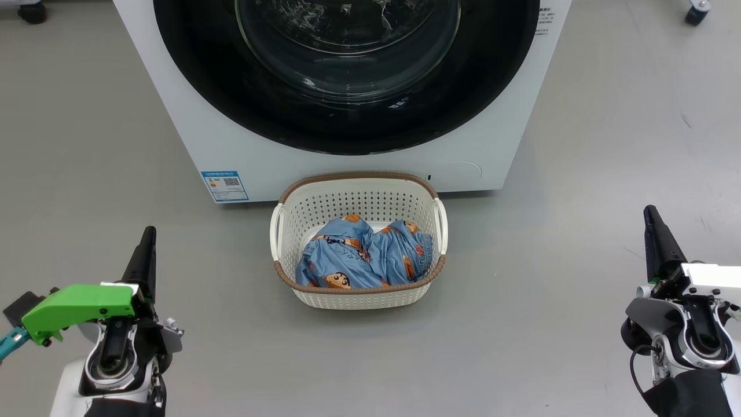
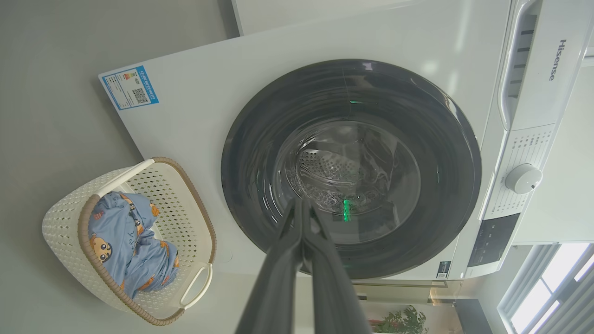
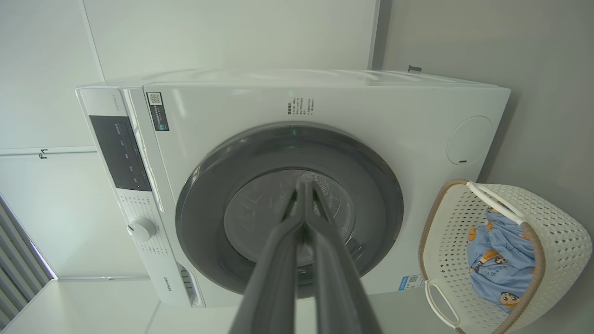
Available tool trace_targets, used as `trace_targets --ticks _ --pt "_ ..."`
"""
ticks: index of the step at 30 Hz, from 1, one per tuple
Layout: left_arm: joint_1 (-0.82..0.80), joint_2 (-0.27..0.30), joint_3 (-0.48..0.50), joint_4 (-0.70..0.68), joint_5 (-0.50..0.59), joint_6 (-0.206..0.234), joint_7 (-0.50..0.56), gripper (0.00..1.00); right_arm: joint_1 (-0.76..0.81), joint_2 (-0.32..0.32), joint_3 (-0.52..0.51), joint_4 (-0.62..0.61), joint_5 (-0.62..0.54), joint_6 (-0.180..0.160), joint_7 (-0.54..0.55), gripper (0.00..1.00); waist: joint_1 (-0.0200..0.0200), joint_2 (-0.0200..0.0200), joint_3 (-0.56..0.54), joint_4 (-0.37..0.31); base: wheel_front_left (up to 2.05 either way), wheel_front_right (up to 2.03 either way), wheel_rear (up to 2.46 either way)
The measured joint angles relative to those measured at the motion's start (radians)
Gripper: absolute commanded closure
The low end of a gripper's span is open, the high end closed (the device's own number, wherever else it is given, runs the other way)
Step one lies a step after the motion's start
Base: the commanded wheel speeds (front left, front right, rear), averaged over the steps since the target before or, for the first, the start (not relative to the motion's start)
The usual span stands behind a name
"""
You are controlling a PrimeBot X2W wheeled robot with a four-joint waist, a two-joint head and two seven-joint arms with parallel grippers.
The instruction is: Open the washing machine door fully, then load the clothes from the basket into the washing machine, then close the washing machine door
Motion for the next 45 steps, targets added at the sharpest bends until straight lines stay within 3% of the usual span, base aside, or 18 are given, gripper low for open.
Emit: trace_targets --ticks 24,25,32,45 --pt "0.0 0.0 0.0 0.0 0.0 0.0 0.0 1.0 0.0 0.0 0.0 0.0 0.0 0.0 0.0 1.0 0.0 0.0 0.0 0.0 0.0 0.0 0.0" --pt "0.0 0.0 0.0 0.0 0.0 0.0 0.0 0.0 0.0 0.0 0.0 0.0 0.0 0.0 0.0 0.0 0.0 0.0 0.0 0.0 0.0 0.0 0.0" --pt "0.046 -0.024 -0.011 0.056 0.0 0.004 0.0 0.0 0.053 0.029 0.002 0.056 -0.001 -0.001 0.0 0.0 0.0 0.0 0.0 0.0 0.0 0.0 0.0" --pt "0.04 -0.019 -0.011 0.034 0.021 0.004 -0.015 0.0 0.032 0.004 0.02 0.049 -0.054 -0.001 -0.019 0.0 0.0 0.0 0.003 0.003 0.0 0.0 0.0"
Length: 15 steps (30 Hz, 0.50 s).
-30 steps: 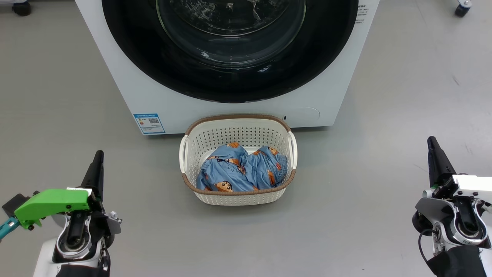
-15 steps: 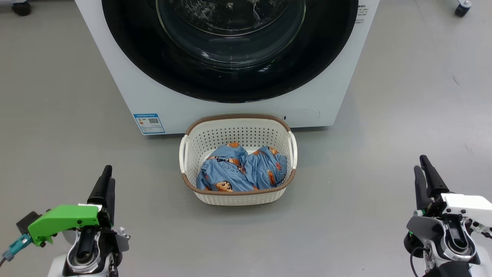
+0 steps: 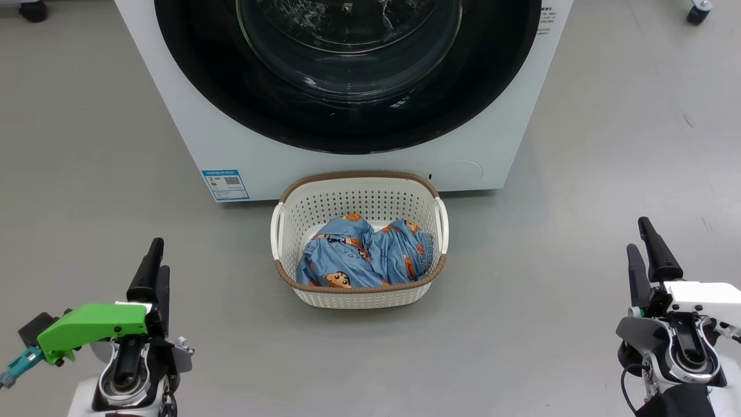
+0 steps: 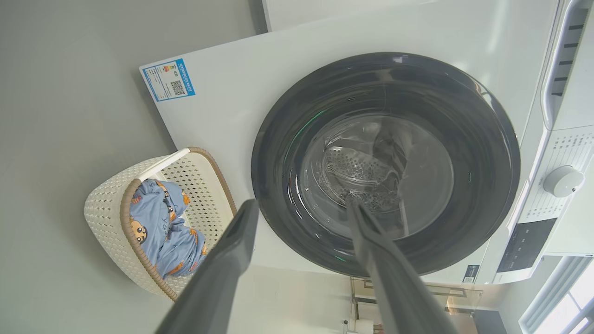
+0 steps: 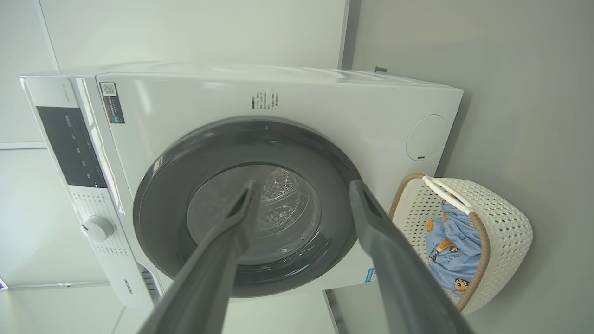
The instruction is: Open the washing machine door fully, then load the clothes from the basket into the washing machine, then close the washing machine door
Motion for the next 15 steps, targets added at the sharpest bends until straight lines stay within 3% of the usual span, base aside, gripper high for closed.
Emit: trace_targets --ticks 15 --pt "-0.014 0.039 -0.036 -0.044 0.084 0.0 -0.053 0.0 -0.043 -0.049 0.06 -0.002 -0.137 0.0 -0.061 0.0 0.0 0.0 0.004 0.005 0.0 0.0 0.0"
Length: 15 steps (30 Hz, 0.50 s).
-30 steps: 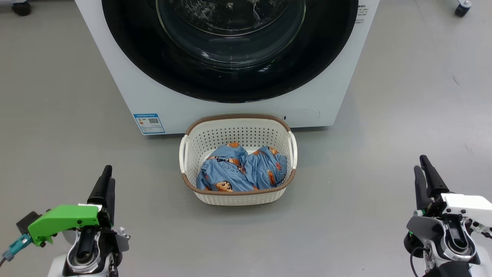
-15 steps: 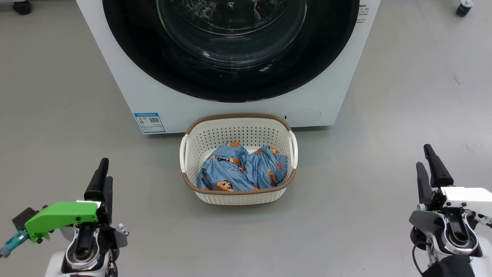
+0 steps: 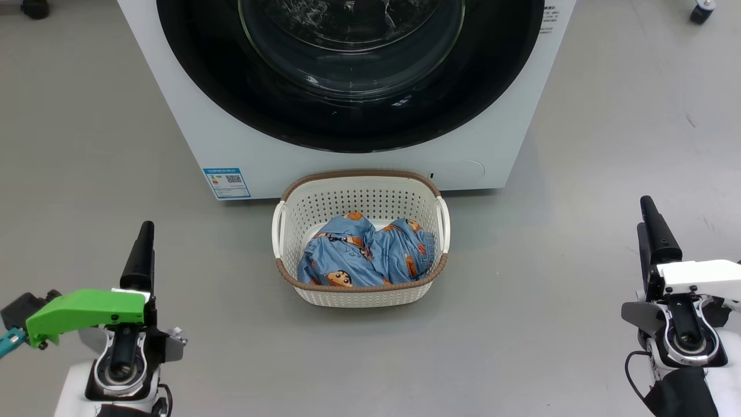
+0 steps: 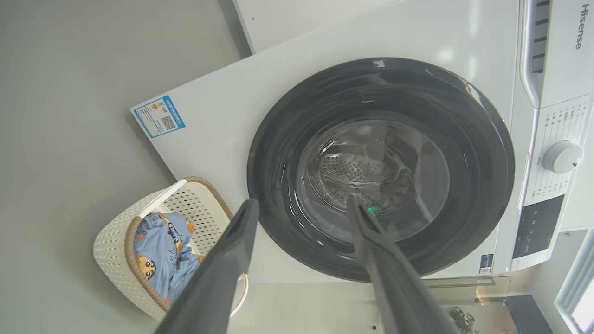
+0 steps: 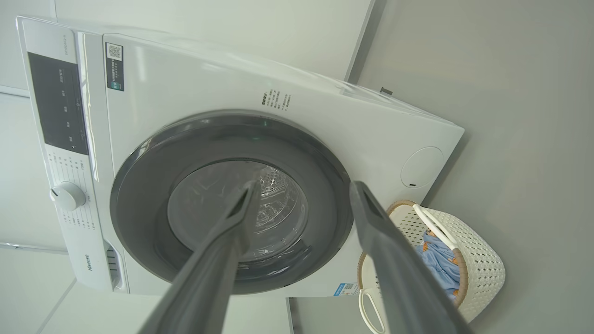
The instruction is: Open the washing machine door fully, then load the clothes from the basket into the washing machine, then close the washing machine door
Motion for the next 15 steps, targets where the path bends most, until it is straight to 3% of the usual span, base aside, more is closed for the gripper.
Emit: trace_targets --ticks 15 --pt "-0.014 0.068 -0.074 -0.016 0.166 0.0 -0.075 0.0 -0.056 -0.056 0.071 0.017 -0.184 0.0 -0.068 0.0 0.0 0.0 0.005 0.002 0.0 0.0 0.0"
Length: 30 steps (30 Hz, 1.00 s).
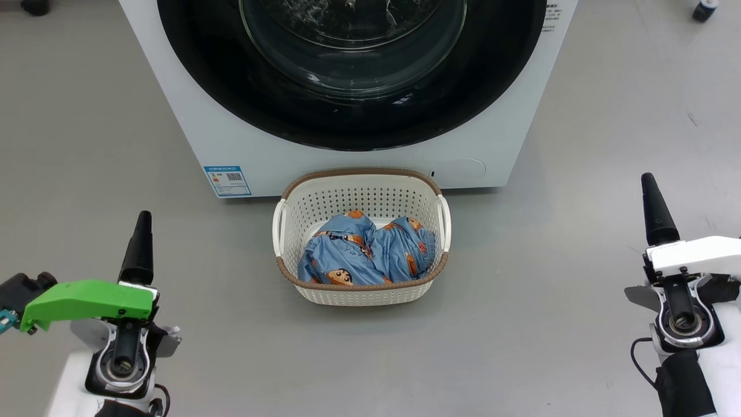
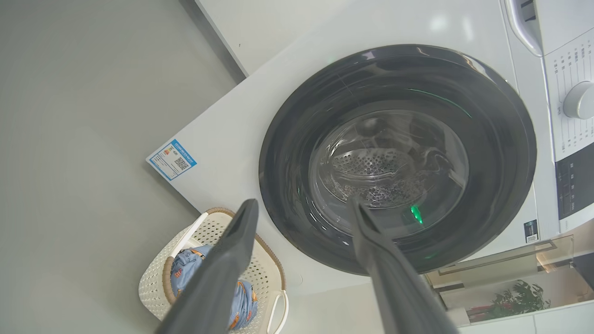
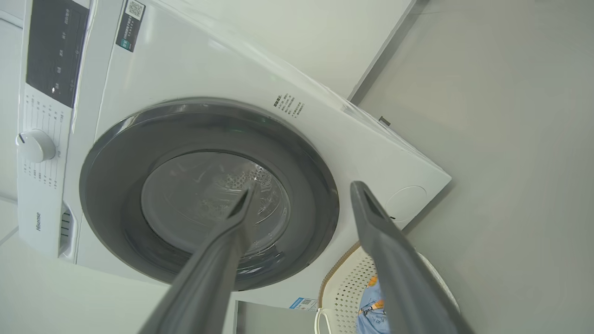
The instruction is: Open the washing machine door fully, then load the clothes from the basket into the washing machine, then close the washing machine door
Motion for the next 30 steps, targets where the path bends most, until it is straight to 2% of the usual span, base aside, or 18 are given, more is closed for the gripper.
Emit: trace_targets --ticks 16,30 --pt "-0.02 0.056 -0.054 0.001 0.147 0.0 -0.061 0.0 -0.043 -0.059 0.071 0.031 -0.202 0.0 -0.06 0.0 0.0 0.0 0.005 0.005 0.0 0.0 0.0" --pt "-0.039 0.099 -0.066 0.003 0.371 0.0 -0.109 0.0 -0.088 -0.106 0.126 0.038 -0.428 -0.011 -0.109 0.0 0.0 0.0 0.007 0.009 0.0 0.0 0.0"
